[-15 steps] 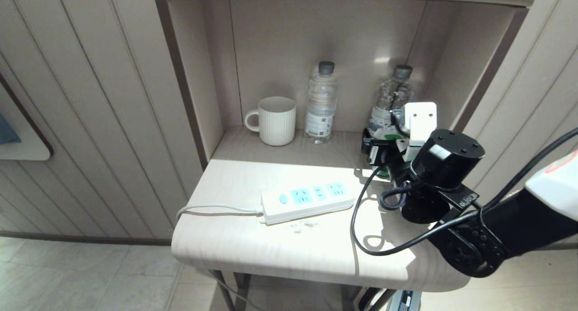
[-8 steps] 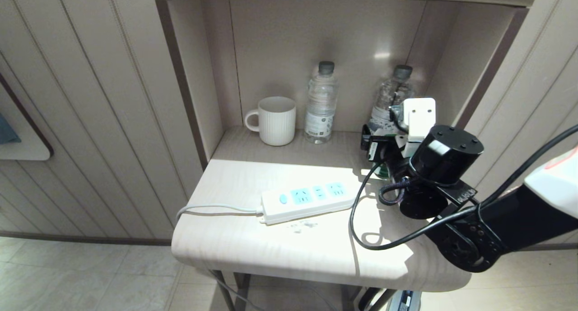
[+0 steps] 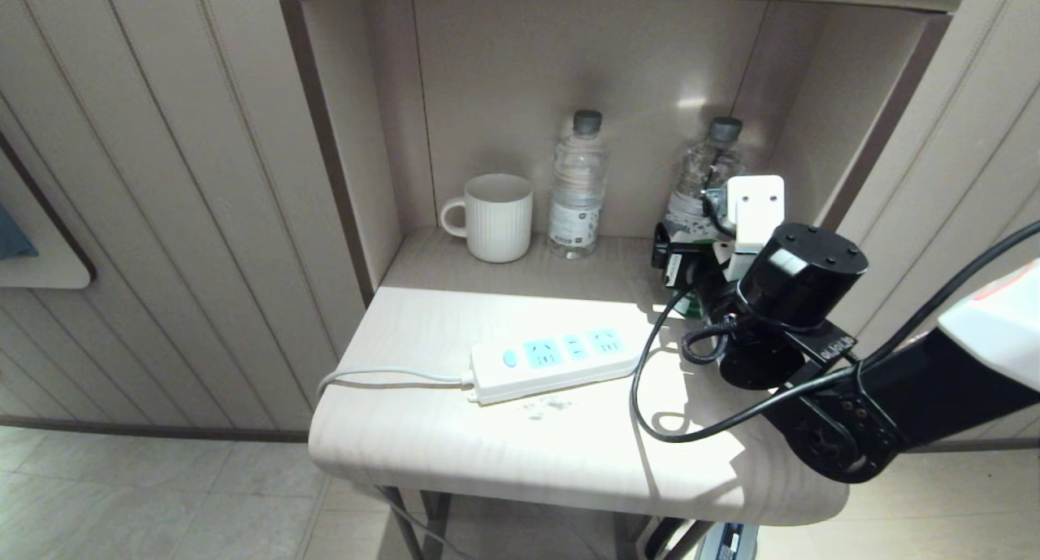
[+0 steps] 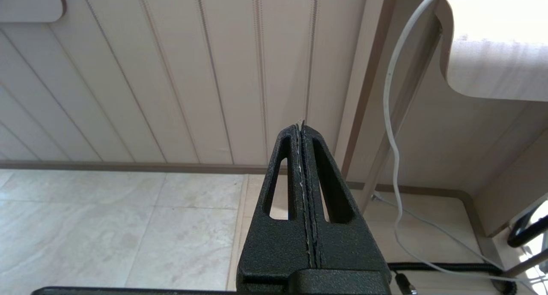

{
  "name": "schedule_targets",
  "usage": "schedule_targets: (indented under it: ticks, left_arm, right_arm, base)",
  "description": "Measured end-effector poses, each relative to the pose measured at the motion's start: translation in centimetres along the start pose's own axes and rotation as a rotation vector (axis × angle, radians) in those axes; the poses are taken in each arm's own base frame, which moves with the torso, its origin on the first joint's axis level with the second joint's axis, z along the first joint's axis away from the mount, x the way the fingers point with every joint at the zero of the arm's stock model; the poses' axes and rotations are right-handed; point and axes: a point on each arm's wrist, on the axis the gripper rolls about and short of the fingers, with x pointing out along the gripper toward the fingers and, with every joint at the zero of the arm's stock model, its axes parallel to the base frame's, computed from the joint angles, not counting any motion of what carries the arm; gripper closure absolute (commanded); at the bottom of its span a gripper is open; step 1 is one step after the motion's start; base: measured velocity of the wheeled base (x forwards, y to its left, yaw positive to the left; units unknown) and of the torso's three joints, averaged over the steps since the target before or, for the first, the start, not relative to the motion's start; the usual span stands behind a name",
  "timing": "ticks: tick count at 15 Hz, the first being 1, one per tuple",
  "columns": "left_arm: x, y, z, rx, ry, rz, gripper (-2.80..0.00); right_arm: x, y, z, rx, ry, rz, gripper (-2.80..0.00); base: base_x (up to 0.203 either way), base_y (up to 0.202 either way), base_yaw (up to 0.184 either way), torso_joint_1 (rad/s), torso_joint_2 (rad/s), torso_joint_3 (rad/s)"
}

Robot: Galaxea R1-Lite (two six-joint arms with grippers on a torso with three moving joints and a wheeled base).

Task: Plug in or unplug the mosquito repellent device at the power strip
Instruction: Pick up the mosquito repellent liquid

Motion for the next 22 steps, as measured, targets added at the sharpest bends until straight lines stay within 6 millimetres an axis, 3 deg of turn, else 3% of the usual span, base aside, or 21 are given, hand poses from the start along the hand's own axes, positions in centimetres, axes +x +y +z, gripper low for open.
schedule_targets:
  ticks: [1, 15, 22]
  left_arm:
    - [0.0, 0.0, 0.0, 0.0, 0.0, 0.0, 0.0]
    - [0.0, 0.0, 0.0, 0.0, 0.0, 0.0, 0.0]
    - [0.0, 0.0, 0.0, 0.0, 0.0, 0.0, 0.0]
  right_arm:
    - [0.0, 0.0, 0.0, 0.0, 0.0, 0.0, 0.0]
    - [-0.4, -0.1, -0.1, -0.009, 0.01, 0.007, 0.0]
    - [-4.6, -2.2, 3.1, -0.043, 0.047, 0.057, 0.0]
  base:
    - [0.0, 0.0, 0.0, 0.0, 0.0, 0.0]
    - [0.0, 0.0, 0.0, 0.0, 0.0, 0.0]
    - [0.0, 0.0, 0.0, 0.0, 0.0, 0.0]
